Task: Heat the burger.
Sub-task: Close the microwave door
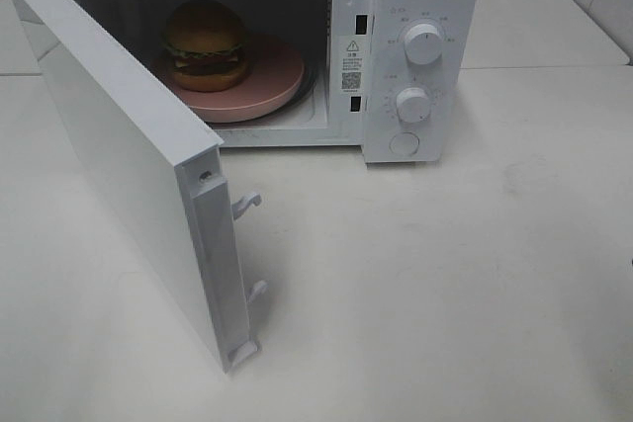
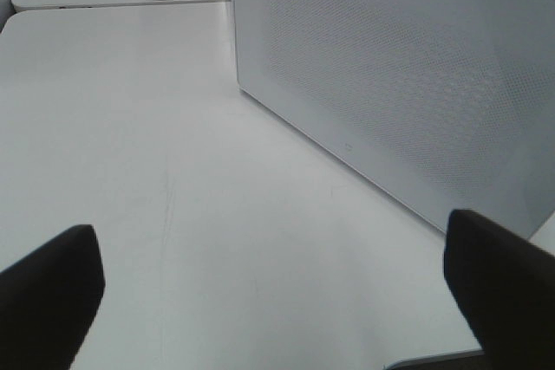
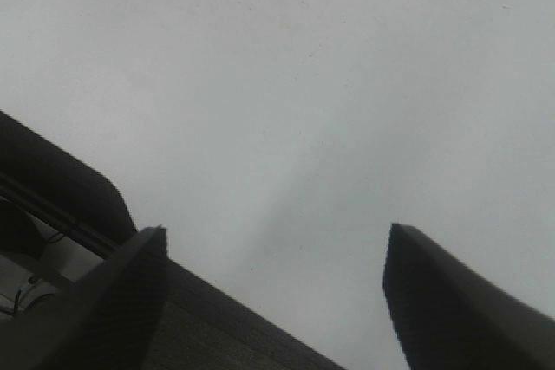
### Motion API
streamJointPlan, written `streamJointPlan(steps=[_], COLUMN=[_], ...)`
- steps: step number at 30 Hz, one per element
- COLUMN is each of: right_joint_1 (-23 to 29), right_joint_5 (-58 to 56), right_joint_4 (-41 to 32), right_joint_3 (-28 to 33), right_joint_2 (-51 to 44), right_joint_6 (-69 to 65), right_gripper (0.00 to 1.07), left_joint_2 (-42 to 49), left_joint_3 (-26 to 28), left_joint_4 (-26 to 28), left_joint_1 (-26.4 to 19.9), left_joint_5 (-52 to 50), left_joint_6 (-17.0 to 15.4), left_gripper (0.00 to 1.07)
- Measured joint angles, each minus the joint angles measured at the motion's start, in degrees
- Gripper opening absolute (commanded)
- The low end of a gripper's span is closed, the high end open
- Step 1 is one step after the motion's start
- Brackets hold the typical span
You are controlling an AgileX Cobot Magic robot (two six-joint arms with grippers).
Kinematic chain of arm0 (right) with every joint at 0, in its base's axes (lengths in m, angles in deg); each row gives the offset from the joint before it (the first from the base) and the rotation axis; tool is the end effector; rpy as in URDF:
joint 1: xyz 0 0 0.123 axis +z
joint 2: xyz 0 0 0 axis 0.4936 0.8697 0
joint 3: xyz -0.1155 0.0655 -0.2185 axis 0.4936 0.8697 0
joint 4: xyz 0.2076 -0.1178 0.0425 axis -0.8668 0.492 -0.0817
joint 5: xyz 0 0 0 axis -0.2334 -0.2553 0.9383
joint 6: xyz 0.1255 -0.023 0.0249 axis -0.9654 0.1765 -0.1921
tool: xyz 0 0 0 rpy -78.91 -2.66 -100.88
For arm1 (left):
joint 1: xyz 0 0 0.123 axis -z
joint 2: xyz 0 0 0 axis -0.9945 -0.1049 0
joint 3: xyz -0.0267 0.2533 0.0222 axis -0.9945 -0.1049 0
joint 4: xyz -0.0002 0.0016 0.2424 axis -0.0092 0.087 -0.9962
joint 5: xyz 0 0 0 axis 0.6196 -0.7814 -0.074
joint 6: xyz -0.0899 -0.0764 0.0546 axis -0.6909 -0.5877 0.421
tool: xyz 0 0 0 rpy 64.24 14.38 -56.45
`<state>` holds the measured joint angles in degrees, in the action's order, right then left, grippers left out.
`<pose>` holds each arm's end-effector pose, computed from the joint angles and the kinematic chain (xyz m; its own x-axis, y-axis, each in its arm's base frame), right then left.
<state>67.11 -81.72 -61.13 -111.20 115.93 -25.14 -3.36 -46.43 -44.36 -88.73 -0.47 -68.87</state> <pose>0.1416 0.0858 0.2476 -0.7057 -0.5202 -0.4810 -0.5376 0.8354 -0.1146 0.0475 -0.0227 0.2618 -0.4302 0.0248 -0.9024 0.1280 0.9912 -0.0338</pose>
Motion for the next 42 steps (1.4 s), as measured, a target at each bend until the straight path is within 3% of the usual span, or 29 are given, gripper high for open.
streamJointPlan(steps=[13,20,28,37,42], right_joint_1=[-0.2,-7.5,-17.8,-22.3,-24.3], right_joint_5=[-5.3,-6.4,-6.6,-6.6,-5.7], right_joint_4=[0.1,0.1,0.0,0.0,-0.1], right_joint_3=[0.3,0.3,0.3,1.4,7.3], right_joint_2=[-17.1,-23.3,-30.0,-35.7,-40.6], right_joint_6=[0.0,0.0,0.0,0.0,0.2], right_gripper=[0.69,0.69,0.8,0.76,0.76], left_joint_2=[0.0,0.0,0.0,0.0,0.0], left_joint_3=[0.0,0.0,0.0,0.0,0.0], left_joint_4=[0.0,0.0,0.0,0.0,0.0], left_joint_1=[0.0,0.0,0.0,0.0,0.0], left_joint_5=[0.0,0.0,0.0,0.0,0.0], left_joint_6=[0.0,0.0,0.0,0.0,0.0], left_gripper=[1.0,1.0,1.0,1.0,1.0])
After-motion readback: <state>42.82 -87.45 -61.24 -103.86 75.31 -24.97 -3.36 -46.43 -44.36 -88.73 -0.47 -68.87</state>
